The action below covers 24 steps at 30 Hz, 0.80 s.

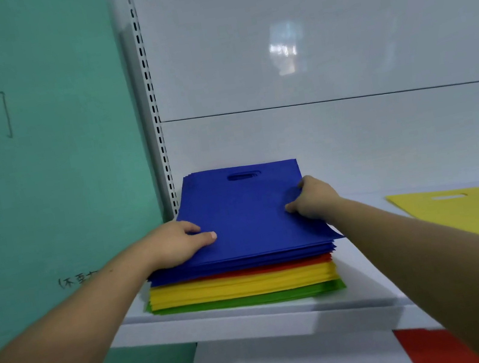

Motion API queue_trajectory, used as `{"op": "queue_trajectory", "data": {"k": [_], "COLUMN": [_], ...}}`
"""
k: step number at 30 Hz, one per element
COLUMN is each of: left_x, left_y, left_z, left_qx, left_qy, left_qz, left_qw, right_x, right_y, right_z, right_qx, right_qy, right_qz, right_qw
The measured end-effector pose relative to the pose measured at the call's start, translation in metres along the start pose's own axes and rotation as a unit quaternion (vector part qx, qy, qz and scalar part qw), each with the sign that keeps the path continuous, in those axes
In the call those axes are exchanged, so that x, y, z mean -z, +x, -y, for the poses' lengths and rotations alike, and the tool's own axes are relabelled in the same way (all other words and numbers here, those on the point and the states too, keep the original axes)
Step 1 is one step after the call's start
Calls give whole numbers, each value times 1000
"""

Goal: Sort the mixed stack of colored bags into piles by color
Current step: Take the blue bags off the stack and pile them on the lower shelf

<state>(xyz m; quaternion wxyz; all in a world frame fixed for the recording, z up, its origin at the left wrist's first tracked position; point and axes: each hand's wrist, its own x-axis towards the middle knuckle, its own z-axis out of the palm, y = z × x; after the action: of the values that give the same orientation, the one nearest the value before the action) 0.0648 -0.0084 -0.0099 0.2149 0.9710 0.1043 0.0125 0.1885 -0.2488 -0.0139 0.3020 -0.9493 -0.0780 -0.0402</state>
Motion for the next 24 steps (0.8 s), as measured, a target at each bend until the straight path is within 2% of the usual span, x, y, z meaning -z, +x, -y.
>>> {"op": "queue_trajectory", "data": {"k": [4, 9, 11, 13, 15, 18, 21, 24], "left_x": [0, 4, 5, 4, 4, 5, 2, -10], "left_y": [2, 3, 1, -4, -11, -23, -38, -49], "left_z": [-2, 0, -2, -9, -18, -36, -58, -83], "left_qx": [-6, 12, 9, -14, -40, -65, -91, -123], "left_qy": [14, 22, -12, -110, -229, -369, -441, -455], "left_qz": [13, 18, 14, -20, -88, -177, -197, -197], "left_qw": [1000, 1000, 1000, 994, 969, 910, 871, 860], "right_x": [4, 7, 15, 27, 41, 61, 81, 100], "right_y": [-1, -20, -29, -37, -45, -55, -63, -71], "right_z": [-4, -4, -2, -2, -2, -12, -29, -51], "right_qx": [28, 165, 203, 224, 233, 239, 231, 216], "right_qy": [4, 79, 124, 161, 193, 236, 279, 290], "right_qz": [-45, -158, -201, -235, -260, -293, -310, -307], "right_qw": [999, 970, 950, 932, 917, 895, 879, 880]}}
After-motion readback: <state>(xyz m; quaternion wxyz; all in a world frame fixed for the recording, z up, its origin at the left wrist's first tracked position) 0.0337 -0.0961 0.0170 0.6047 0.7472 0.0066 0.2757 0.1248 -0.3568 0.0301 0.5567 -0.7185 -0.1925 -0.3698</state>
